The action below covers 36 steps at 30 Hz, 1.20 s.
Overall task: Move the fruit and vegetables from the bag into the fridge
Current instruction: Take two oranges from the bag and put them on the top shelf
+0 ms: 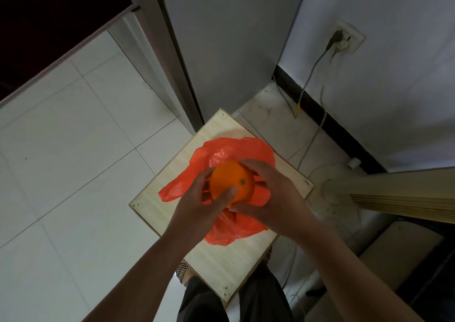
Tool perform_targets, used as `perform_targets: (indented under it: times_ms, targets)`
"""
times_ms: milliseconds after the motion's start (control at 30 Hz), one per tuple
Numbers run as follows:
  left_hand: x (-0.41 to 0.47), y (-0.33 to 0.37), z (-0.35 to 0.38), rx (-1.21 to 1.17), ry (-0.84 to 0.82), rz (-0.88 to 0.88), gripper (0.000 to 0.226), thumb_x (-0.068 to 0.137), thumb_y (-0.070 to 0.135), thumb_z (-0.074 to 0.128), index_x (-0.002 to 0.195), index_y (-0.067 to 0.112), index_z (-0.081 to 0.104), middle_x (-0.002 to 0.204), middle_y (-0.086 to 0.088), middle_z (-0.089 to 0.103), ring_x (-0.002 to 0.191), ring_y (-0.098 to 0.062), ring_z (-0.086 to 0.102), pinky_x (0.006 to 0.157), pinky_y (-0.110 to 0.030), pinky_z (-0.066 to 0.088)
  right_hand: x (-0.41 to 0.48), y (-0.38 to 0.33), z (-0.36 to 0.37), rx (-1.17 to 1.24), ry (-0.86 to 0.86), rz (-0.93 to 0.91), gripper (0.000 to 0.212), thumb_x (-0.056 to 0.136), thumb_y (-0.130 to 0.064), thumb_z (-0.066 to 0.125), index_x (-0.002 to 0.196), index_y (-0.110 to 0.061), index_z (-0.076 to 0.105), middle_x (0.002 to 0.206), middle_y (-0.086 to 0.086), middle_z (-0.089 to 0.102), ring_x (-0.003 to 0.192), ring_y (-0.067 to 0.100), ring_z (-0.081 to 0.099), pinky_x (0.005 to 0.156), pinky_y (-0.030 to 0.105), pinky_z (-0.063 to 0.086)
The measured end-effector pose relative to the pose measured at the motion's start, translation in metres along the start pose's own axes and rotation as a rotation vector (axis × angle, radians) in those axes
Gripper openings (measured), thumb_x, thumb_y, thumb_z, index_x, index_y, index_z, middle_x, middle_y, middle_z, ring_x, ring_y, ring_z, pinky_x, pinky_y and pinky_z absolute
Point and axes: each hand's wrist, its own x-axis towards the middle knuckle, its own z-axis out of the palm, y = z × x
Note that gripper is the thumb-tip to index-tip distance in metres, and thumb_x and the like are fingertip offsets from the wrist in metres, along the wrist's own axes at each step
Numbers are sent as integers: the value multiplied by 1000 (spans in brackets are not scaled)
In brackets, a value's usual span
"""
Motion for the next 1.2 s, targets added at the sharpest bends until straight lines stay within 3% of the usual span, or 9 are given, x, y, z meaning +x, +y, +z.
perform_targets:
  times_ms: [100, 233, 300, 600, 767, 867, 967, 1067, 1200]
  targets:
    - [-2, -6, -1, 46, -26, 2, 59, 71, 61, 49, 127, 48, 35, 115, 29, 47, 100, 9, 50, 71, -8, 40, 1, 8, -3, -76, 4, 12, 74, 71, -41, 75, 133, -32, 35, 129, -17, 41, 110, 2, 43, 86, 13, 37]
    - [1, -18, -4, 220, -51, 27, 68, 76, 60, 45, 139, 36, 35, 132, 19, 46, 120, 0, 44, 98, -28, 42, 1, 32, -14, -290, 17, 185, 78, 76, -41, 70, 141, -25, 29, 143, -2, 30, 123, 18, 39, 95, 31, 42]
    - [4, -22, -4, 286, -53, 74, 62, 81, 57, 47, 138, 36, 37, 137, 18, 45, 125, -2, 43, 103, -32, 41, -3, 46, -16, -341, 14, 269, 79, 77, -38, 69, 142, -25, 26, 143, -2, 27, 125, 22, 38, 94, 33, 44]
    - [23, -15, 14, 419, -45, 213, 44, 89, 43, 53, 132, 38, 43, 123, 23, 44, 117, 3, 41, 94, -20, 34, -23, 85, -15, -372, 13, 394, 73, 78, -31, 67, 139, -25, 29, 140, 2, 31, 119, 22, 44, 85, 25, 39]
    - [36, -13, 22, 469, -62, 319, 43, 89, 45, 51, 131, 39, 44, 133, 20, 47, 122, 1, 41, 102, -26, 37, -14, 92, -15, -249, 95, 405, 65, 80, -26, 66, 136, -21, 34, 138, 3, 34, 114, 21, 47, 82, 25, 42]
    - [48, -17, 28, 547, -102, 368, 45, 89, 49, 49, 133, 40, 41, 137, 18, 44, 124, 4, 36, 101, -18, 28, -6, 99, -14, -191, 131, 413, 64, 80, -26, 66, 136, -21, 35, 139, 4, 34, 118, 24, 46, 88, 33, 47]
    - [67, -25, 38, 650, -139, 369, 54, 89, 47, 52, 139, 38, 33, 146, 14, 34, 131, -1, 27, 104, -16, 18, 1, 110, -11, -187, 134, 410, 66, 79, -26, 67, 136, -22, 35, 139, 3, 34, 121, 25, 43, 93, 37, 46]
    - [88, -34, 48, 702, -166, 324, 62, 88, 49, 52, 143, 38, 26, 151, 10, 27, 138, -11, 23, 107, -24, 17, 6, 120, -7, -209, 115, 419, 68, 78, -26, 68, 137, -22, 35, 141, 3, 33, 123, 26, 41, 95, 39, 45]
    - [105, -51, 58, 720, -229, 248, 69, 86, 52, 54, 145, 36, 22, 151, 8, 27, 137, -13, 25, 105, -23, 19, 5, 133, -1, -194, 96, 414, 72, 77, -25, 70, 139, -22, 33, 141, 2, 32, 125, 26, 41, 94, 38, 45]
